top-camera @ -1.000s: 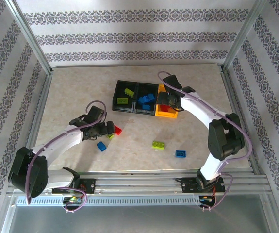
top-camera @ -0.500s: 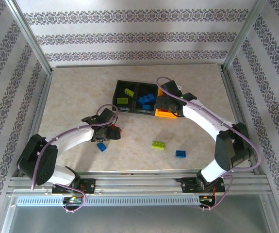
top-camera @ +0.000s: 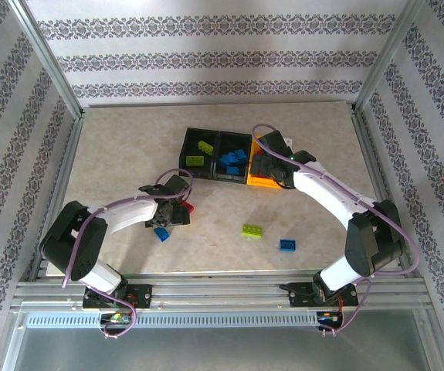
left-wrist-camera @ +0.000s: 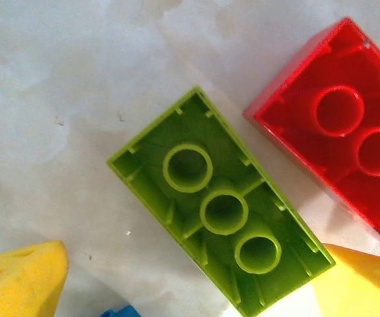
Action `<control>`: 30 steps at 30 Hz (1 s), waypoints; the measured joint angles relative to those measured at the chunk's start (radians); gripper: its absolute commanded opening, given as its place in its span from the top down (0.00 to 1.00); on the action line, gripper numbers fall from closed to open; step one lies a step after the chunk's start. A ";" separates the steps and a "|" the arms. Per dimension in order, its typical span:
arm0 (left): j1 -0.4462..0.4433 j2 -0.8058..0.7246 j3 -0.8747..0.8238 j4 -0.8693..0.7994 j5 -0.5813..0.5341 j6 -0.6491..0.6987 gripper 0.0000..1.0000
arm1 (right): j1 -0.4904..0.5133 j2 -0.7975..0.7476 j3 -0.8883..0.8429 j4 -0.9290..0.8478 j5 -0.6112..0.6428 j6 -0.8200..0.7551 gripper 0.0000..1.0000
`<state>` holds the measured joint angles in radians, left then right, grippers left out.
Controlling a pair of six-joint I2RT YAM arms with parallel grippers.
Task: Sort the legos into containers by color
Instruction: Move the lego to the middle-left of the table.
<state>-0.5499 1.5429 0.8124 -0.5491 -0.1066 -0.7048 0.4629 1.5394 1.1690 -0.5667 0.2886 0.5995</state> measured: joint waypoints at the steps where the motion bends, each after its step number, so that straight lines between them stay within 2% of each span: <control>1: 0.003 0.000 0.000 0.004 -0.005 -0.002 0.09 | 0.000 0.000 0.000 0.000 0.000 0.000 0.02; 7: 0.041 0.000 0.000 0.027 -0.027 -0.004 0.10 | 0.011 0.000 0.000 0.004 0.000 0.002 0.02; 18: 0.137 -0.044 -0.026 0.041 -0.029 -0.022 0.22 | 0.018 0.001 0.000 0.018 -0.001 0.006 0.02; 30: 0.159 -0.085 -0.050 0.066 -0.031 -0.064 0.23 | 0.020 0.039 0.000 0.019 -0.010 0.011 0.02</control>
<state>-0.3912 1.4578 0.7624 -0.4831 -0.1371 -0.7689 0.4828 1.5780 1.1694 -0.5480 0.2790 0.6106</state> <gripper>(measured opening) 0.761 0.983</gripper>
